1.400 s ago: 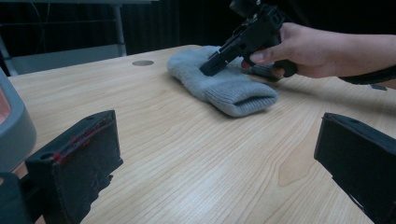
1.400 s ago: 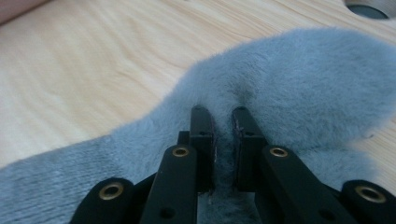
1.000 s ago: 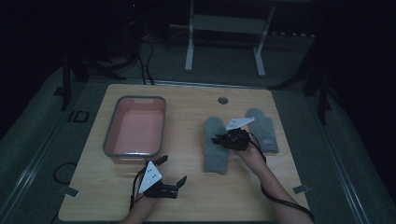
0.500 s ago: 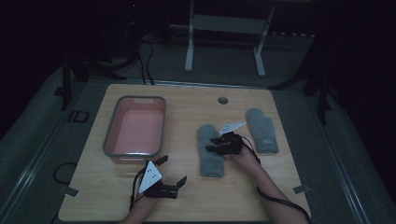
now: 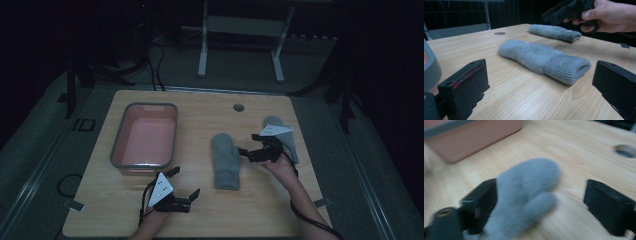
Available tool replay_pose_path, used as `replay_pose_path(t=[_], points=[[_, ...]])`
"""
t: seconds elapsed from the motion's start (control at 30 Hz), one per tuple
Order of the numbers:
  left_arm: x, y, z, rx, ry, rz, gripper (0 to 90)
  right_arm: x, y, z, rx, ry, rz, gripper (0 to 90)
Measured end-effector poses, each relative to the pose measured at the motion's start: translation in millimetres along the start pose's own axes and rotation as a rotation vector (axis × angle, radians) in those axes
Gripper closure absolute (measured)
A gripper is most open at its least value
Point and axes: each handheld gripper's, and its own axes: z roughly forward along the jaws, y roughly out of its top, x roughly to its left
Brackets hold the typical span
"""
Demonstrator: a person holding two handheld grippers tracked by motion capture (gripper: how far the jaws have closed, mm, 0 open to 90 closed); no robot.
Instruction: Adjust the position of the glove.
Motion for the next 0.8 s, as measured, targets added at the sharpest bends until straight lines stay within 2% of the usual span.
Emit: replay_pose_path(t=[0.07,0.13,0.2,0.27,0.37,0.4,0.5,0.53,0.6,0.67,0.73,0.8], points=[[0.3,0.0,-0.1,0.001,0.001,0.000,0.7,-11.8,-1.0,-12.0,-0.016,-0.057,0.042,11.3],[0.5,0.0,-0.1,0.001,0.002,-0.001,0.7,-23.6,-2.0,-21.5,-0.017,-0.132,0.054,12.9],[0.4,0.0,-0.1,0.001,0.002,-0.002,0.7,-36.1,-3.4,-29.4,-0.019,-0.181,0.079,14.0],[0.4,0.0,-0.1,0.001,0.002,-0.001,0.7,-48.2,-5.2,-34.7,-0.014,-0.255,0.096,14.5],[0.5,0.0,-0.1,0.000,0.002,-0.003,0.7,-65.7,-8.3,-38.3,0.003,-0.336,0.132,15.1],[0.5,0.0,-0.1,0.000,0.002,-0.003,0.7,-70.3,-9.4,-38.7,0.010,-0.361,0.137,18.3],[0.5,0.0,-0.1,-0.001,0.001,-0.004,0.7,-82.0,-12.5,-37.0,0.031,-0.408,0.158,20.2],[0.5,0.0,-0.1,-0.001,0.001,-0.004,0.7,-85.6,-13.9,-35.6,0.038,-0.405,0.170,23.7],[0.5,0.0,-0.1,-0.001,0.001,-0.004,0.7,-92.8,-16.9,-31.7,0.058,-0.401,0.210,24.4],[0.6,0.0,-0.1,-0.001,0.000,-0.004,0.7,-96.7,-21.2,-26.8,0.075,-0.440,0.212,25.0],[0.6,-0.1,-0.1,-0.001,0.000,-0.005,0.7,-101.4,-26.0,-20.9,0.104,-0.442,0.231,26.5],[0.7,-0.1,-0.1,-0.002,0.000,-0.007,0.7,-105.5,-30.6,-15.7,0.129,-0.466,0.242,29.1]])
